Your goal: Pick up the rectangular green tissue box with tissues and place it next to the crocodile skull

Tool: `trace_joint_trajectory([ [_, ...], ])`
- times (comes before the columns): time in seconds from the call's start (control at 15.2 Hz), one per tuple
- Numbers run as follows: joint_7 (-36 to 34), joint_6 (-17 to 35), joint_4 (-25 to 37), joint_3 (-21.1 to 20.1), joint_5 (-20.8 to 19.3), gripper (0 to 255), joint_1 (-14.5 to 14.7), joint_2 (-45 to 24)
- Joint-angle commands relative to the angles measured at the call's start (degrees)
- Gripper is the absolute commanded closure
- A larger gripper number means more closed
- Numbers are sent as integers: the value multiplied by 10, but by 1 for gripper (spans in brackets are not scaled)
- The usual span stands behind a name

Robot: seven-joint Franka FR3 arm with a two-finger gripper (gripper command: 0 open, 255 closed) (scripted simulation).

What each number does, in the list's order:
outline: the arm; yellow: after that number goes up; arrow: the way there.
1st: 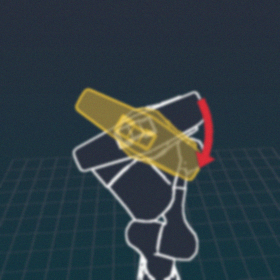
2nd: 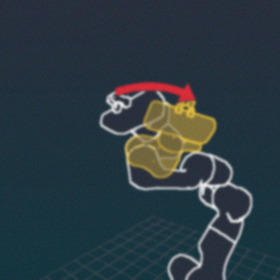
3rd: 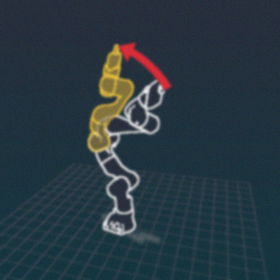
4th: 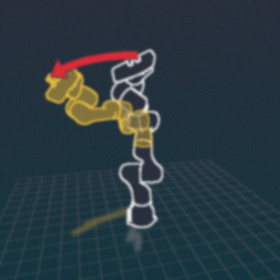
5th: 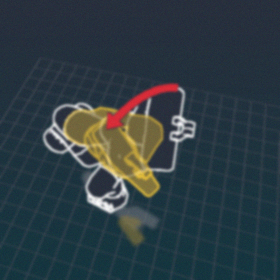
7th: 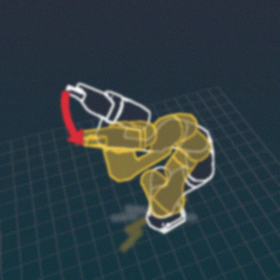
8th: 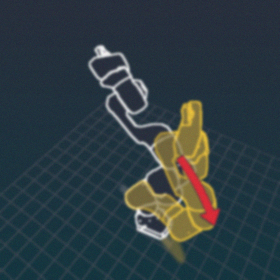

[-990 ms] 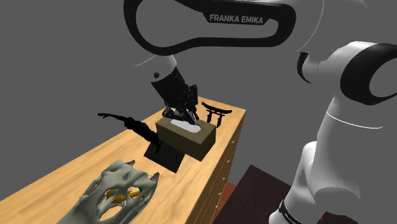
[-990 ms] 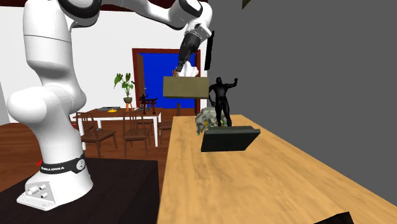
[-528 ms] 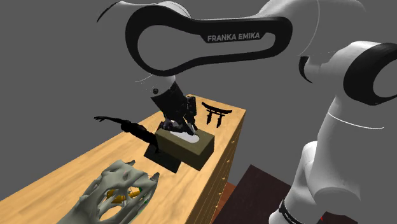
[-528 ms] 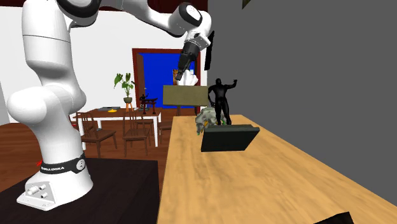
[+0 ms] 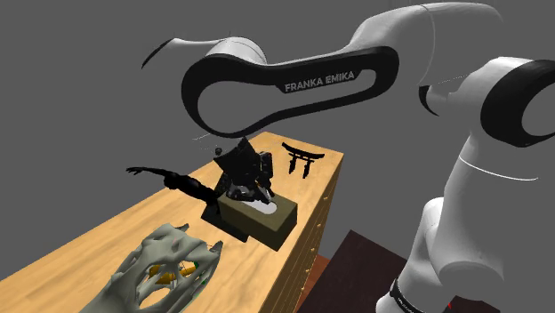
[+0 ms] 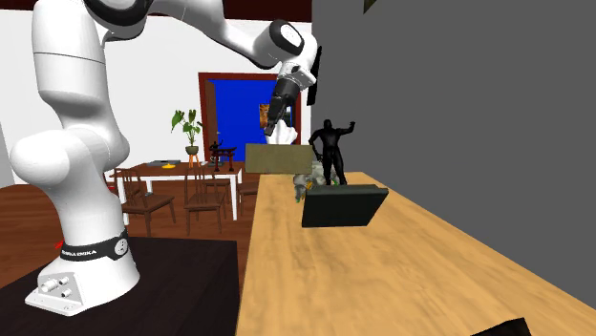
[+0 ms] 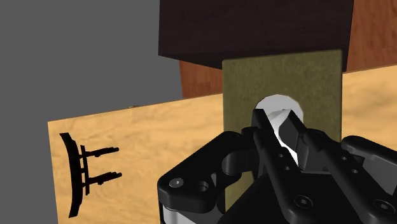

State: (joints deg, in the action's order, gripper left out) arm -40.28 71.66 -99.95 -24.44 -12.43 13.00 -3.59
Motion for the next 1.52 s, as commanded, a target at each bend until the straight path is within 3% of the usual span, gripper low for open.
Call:
trace_joint_trajectory([
  [0.0,-3,14,-14,0,1,255,0,0],
  [1.45,-42,169,-136,2,-10,255,0,-42],
])
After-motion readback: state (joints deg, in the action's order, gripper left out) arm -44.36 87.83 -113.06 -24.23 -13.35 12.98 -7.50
